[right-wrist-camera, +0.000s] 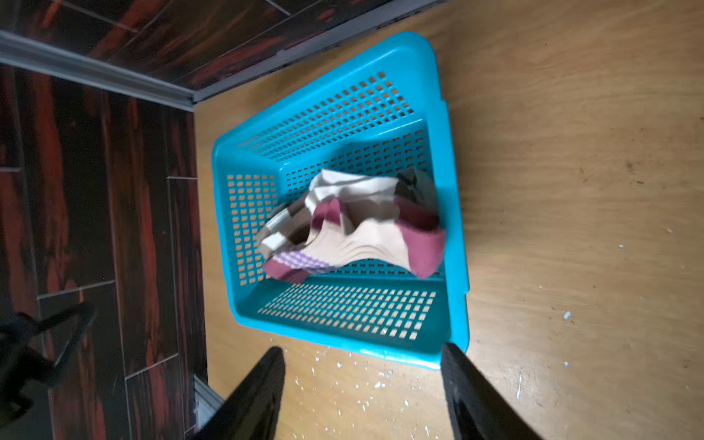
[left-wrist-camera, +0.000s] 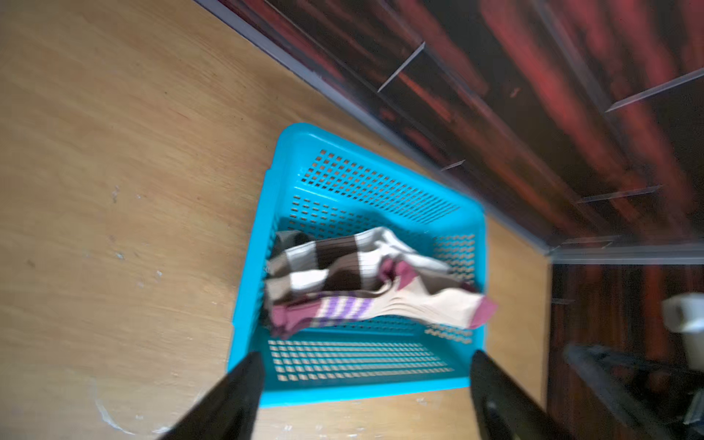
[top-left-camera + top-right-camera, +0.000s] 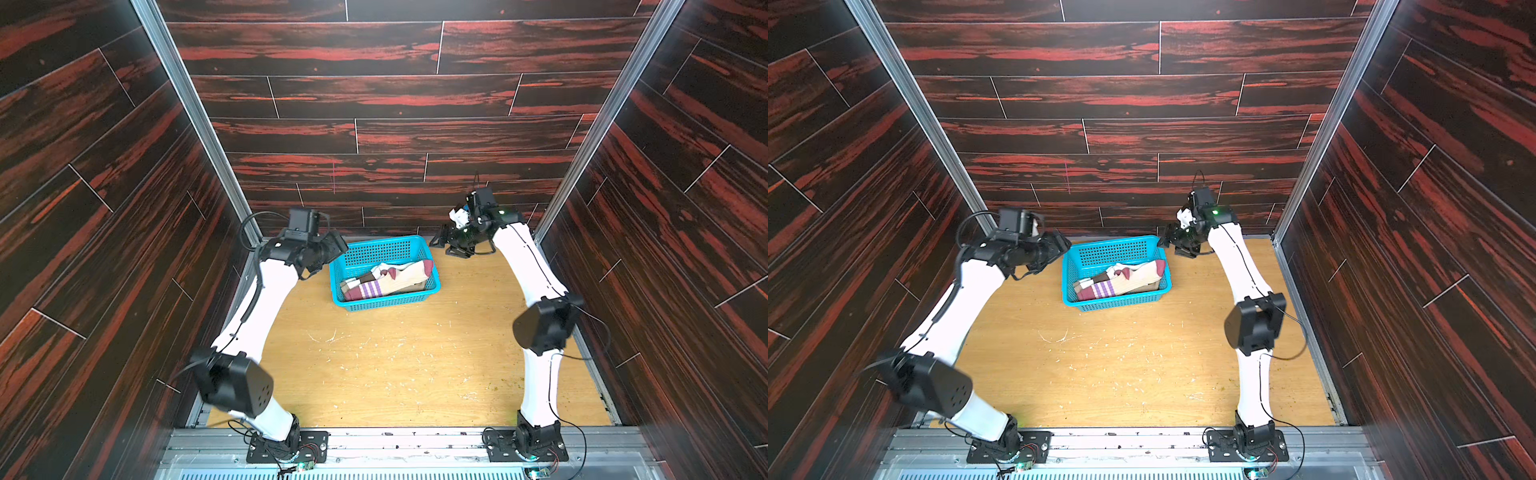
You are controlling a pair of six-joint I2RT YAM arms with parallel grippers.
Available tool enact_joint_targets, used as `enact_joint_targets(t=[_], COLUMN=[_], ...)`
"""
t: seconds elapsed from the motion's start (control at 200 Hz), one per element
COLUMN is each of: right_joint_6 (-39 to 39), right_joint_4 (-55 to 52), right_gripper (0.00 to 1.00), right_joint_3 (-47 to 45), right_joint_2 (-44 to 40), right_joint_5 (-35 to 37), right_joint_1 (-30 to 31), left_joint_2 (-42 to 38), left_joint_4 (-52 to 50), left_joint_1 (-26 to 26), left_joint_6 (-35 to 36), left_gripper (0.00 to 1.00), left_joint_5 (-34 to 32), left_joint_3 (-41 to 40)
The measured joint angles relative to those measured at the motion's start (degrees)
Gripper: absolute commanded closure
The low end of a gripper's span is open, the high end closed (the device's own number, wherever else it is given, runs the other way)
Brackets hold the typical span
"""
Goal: Place the socks together as a pair
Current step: Reset both arms
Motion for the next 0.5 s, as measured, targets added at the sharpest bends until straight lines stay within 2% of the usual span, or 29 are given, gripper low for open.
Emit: enact_joint_targets(t=[0.08,0.145,0.185,0.261,0.401,0.501], right_joint_6=[-1.11,-1.38,-1.92,-2.95,-6.27,-9.05], right_joint_4=[1.55,4.24,6.73,11.30,18.84,25.22], right_gripper=[0.43,0.36,0.34,0.27,0.18,0.14], right_joint_3=[-5.25,-10.71,-15.74,-25.11,-41.59,-52.30], right_joint_2=[-3.17,-5.81,-8.17,-13.60,-27.76,-38.12], right_joint_5=[-1.77,-2.86,-3.52,-3.41,2.64,9.03], right_joint_1=[0.04,0.24,0.39,0.70,0.50,-1.36], left_joint_2=[-4.15,-7.78,-10.19,-16.15,-29.44,-37.13], left_joint_4=[0.44,0.85,1.44,3.17,5.77,8.37], left_joint_1=[0.59,0.76,0.87,0.96,0.94,1.01], left_joint_6=[0.68,1.53,2.27,3.61,5.44,6.67], left_gripper=[0.07,0.06,0.00,0.00,0.00,0.00], left_joint_5=[0.04,0.00,-0.17,-1.31,-6.62,-13.11], left_joint_3=[-2.51,-4.87,-6.73,-11.87,-23.52,-32.37])
